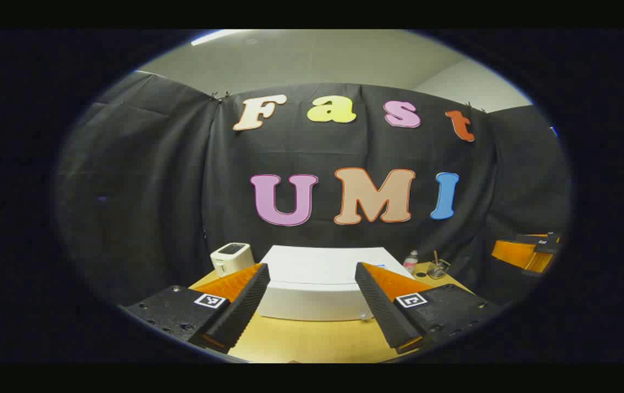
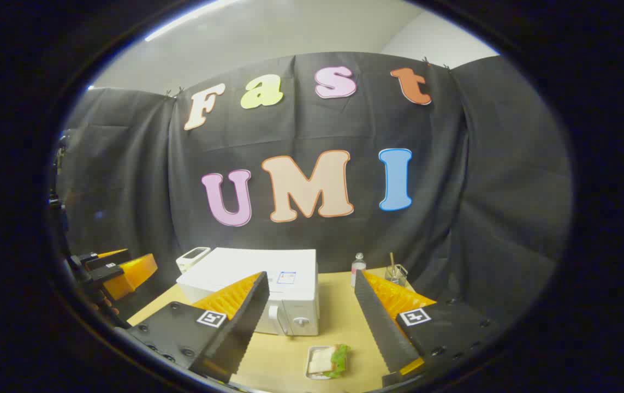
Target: Open the microwave oven with the left hand, put the food in, and close the microwave oven.
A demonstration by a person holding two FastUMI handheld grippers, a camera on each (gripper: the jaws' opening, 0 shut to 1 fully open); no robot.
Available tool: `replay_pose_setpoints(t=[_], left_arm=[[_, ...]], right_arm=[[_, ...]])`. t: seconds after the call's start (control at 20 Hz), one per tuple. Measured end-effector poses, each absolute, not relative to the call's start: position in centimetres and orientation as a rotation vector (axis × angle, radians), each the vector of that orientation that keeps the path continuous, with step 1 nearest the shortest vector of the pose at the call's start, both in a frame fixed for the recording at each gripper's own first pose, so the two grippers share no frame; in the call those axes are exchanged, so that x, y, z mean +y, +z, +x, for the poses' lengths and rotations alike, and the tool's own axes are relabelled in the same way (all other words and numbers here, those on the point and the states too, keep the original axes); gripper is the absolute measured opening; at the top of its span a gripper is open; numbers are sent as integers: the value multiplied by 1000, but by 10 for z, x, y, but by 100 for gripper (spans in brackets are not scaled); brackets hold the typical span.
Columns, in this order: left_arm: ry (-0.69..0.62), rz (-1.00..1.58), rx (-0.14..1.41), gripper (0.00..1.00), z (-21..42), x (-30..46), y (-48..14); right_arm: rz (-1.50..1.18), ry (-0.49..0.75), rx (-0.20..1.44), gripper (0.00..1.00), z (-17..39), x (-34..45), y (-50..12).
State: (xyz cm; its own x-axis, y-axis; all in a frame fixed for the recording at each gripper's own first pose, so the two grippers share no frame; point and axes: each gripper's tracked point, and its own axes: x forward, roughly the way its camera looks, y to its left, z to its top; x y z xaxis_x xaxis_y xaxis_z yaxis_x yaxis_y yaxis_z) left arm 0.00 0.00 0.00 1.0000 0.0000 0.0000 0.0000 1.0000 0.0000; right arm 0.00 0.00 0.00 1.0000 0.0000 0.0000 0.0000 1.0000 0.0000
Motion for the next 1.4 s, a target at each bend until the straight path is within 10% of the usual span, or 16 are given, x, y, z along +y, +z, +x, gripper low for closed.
replay_pose_setpoints(t=[1.4], left_arm=[[-29,-16,101,98,32,-4,-34]], right_arm=[[5,-101,-2,96,2,-43,11]])
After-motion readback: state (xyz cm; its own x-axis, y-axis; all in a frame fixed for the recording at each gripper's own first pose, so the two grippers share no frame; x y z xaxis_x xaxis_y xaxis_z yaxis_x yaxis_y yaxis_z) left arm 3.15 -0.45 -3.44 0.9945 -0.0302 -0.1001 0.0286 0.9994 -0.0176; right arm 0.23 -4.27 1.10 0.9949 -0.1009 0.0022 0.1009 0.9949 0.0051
